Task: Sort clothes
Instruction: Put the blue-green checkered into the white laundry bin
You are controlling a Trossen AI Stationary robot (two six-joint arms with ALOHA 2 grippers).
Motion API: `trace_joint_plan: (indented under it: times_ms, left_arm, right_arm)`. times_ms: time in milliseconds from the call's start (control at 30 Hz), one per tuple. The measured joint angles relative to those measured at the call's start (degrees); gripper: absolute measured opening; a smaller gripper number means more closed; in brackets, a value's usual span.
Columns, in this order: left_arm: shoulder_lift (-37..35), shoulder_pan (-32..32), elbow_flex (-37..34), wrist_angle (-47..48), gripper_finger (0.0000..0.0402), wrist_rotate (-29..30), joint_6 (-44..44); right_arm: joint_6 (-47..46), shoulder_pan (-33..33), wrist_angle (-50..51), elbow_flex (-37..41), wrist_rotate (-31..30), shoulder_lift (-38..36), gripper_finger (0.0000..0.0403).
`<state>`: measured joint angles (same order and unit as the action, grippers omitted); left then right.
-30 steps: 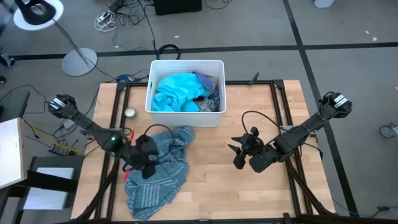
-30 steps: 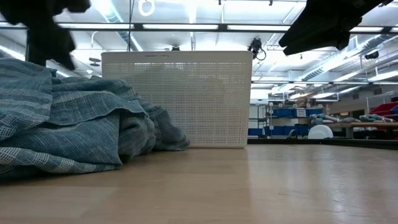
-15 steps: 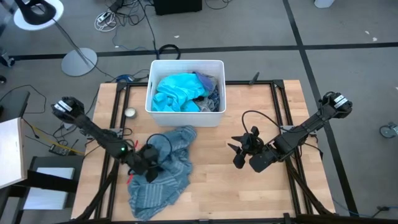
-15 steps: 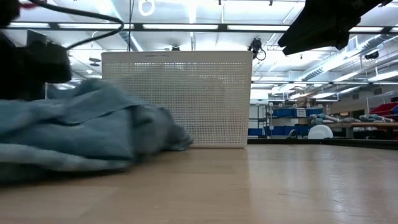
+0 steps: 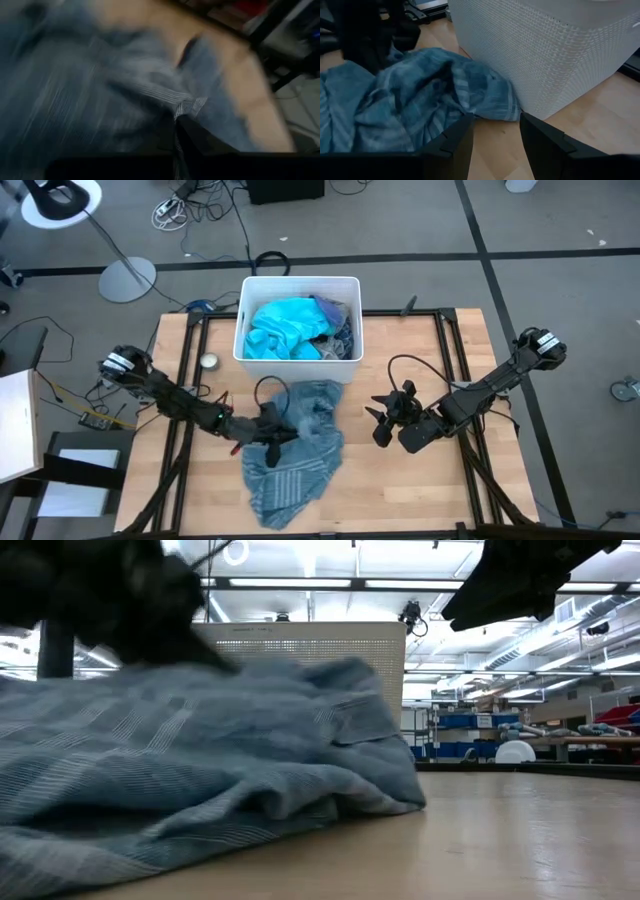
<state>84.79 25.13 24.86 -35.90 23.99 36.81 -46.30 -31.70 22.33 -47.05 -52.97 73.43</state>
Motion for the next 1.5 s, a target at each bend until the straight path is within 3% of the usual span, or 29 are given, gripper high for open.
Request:
trace_joint_plan:
  times_ms: [167,400,633,833,1067,1233,1500]
  left_arm:
    - [-3.4,-2.7,9.8,1.4,0.0003,-6.3,-12.1]
    - [-9.0,-7.0,31.1,24.8,0.0001,-8.7,-26.4]
    - [-9.2,-12.8,57.8,46.7,0.0001,0.0,-43.5]
    - [-9.3,-20.2,76.1,46.5,0.0000,6.7,-58.7]
    - [-9.3,-29.7,83.4,30.9,0.0000,7.5,-68.2]
    - [-9.3,-35.3,84.2,23.8,0.0000,1.5,-68.2]
    - [-6.3,-38.8,84.2,39.7,0.0000,-1.9,-64.0]
  right_arm:
    - [1.0,0.0,0.0,0.0,0.0,0.0,0.0162]
    - [1.5,0.0,0.0,0.0,0.0,0.0,0.0162]
    - [1.6,0.0,0.1,0.0,0.0,0.0,0.0162]
    - [2.9,0.0,0.1,0.0,0.0,0.0,0.0162]
    - [4.0,0.0,0.0,0.0,-1.0,0.0,0.0162]
    - [4.6,0.0,0.0,0.0,-2.1,0.0,0.0162]
    - [5.0,0.0,0.0,0.0,-3.2,0.0,0.0162]
